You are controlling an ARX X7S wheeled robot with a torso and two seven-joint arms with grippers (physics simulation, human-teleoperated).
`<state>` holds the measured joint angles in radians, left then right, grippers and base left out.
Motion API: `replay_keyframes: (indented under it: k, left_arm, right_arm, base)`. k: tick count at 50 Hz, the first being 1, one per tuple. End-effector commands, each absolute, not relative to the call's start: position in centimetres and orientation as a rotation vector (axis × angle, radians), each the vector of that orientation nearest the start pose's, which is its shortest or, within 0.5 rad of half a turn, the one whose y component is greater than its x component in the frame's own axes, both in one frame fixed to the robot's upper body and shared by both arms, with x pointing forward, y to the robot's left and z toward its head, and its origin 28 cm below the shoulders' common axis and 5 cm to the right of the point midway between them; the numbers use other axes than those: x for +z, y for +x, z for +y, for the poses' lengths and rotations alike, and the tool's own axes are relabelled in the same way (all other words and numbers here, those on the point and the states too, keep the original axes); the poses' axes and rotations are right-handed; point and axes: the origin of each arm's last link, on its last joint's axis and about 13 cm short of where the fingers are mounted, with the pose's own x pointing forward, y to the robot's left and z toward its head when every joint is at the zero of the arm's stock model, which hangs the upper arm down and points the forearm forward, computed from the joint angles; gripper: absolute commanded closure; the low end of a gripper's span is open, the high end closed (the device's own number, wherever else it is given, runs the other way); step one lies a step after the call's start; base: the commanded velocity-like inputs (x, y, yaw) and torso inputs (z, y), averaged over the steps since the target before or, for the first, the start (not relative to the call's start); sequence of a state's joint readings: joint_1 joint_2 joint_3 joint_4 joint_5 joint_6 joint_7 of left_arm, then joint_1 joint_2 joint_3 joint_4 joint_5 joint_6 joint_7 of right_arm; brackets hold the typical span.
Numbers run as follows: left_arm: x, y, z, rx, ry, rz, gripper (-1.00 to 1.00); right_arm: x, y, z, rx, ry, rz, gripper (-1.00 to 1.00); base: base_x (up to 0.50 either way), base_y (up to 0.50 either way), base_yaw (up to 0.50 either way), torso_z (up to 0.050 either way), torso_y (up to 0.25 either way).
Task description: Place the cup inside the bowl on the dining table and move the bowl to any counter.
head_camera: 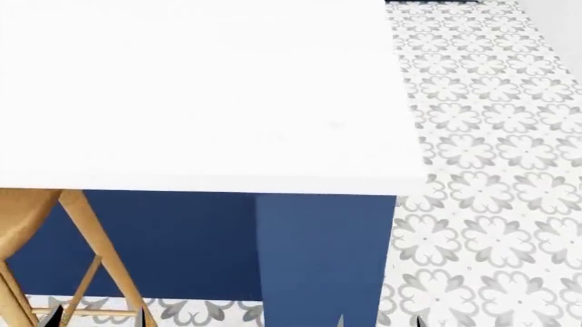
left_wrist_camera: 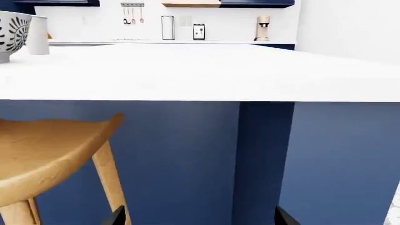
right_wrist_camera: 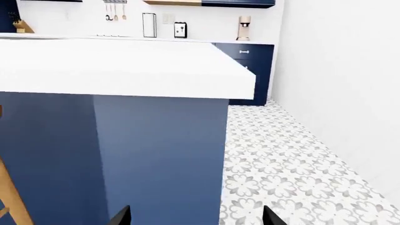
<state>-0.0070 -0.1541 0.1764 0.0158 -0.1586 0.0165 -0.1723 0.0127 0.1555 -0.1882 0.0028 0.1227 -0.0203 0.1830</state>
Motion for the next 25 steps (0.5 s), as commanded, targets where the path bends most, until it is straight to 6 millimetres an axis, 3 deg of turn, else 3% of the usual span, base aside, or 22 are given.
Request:
replay_keyframes:
  k: [1,25]
  left_arm:
    - [1.62,20.93,20.57,-0.005,-0.008,-0.011,-1.00]
    - [1.60,20.89,20.58,-0.007,-0.006,-0.011,-1.00]
  right_arm:
    - [1.33,21.02,-9.65,0.003,-0.035,-0.007,-1.00]
    - [1.28,20.99,-9.60,0.002,-0.038,-0.004,-1.00]
  base:
    - [0.00,0.50,0.00,0.000,0.000]
    - [-0.13,0.50,0.00,0.000,0.000]
